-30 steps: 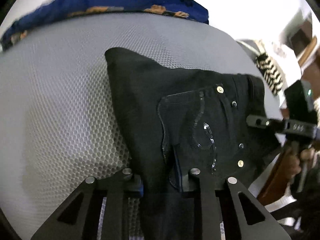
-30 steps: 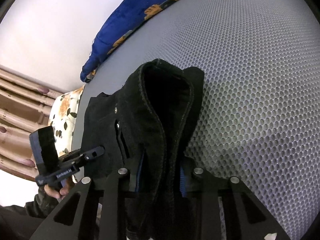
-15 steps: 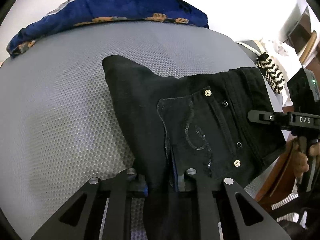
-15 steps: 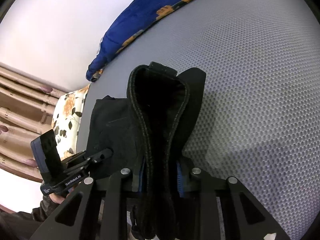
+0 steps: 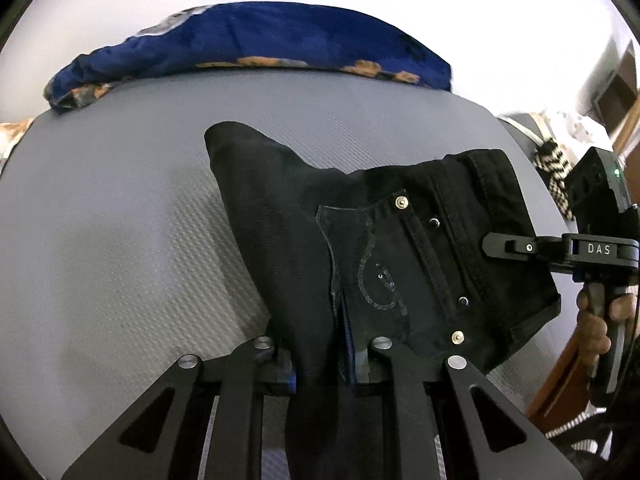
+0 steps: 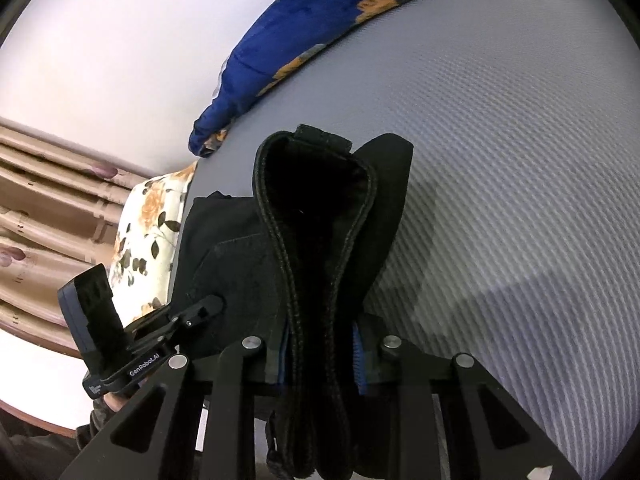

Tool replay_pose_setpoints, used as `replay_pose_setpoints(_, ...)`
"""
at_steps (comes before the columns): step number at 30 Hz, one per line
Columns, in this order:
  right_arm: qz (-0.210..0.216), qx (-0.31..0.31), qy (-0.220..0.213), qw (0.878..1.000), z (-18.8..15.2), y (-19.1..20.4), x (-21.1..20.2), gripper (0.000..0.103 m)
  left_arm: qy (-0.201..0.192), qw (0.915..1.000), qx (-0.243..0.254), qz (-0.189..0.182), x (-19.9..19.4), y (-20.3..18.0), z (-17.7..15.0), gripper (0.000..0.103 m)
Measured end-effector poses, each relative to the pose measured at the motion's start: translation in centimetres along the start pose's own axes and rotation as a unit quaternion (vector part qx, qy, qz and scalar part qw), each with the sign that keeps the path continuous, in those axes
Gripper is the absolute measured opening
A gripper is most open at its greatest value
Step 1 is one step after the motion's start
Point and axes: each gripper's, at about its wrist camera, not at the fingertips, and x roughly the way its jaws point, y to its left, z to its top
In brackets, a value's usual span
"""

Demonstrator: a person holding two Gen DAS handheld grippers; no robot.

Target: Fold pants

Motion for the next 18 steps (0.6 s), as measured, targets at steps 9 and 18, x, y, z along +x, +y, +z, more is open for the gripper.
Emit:
replay_pose_setpoints(9,0.015,-0.017,-0.003,1.000,4.0,2.0,1.9,0.023,-0.027,0.9995,-0.013,0.009,-0.4,3.2,3.8,0.017)
replay_pose_setpoints(18,0.003,-0.024,-0.004,1.000,6.8,2.5,3.3,0.023,-0.041,0.9988,-0.019,0.021,1.0,4.8,6.6,0.017)
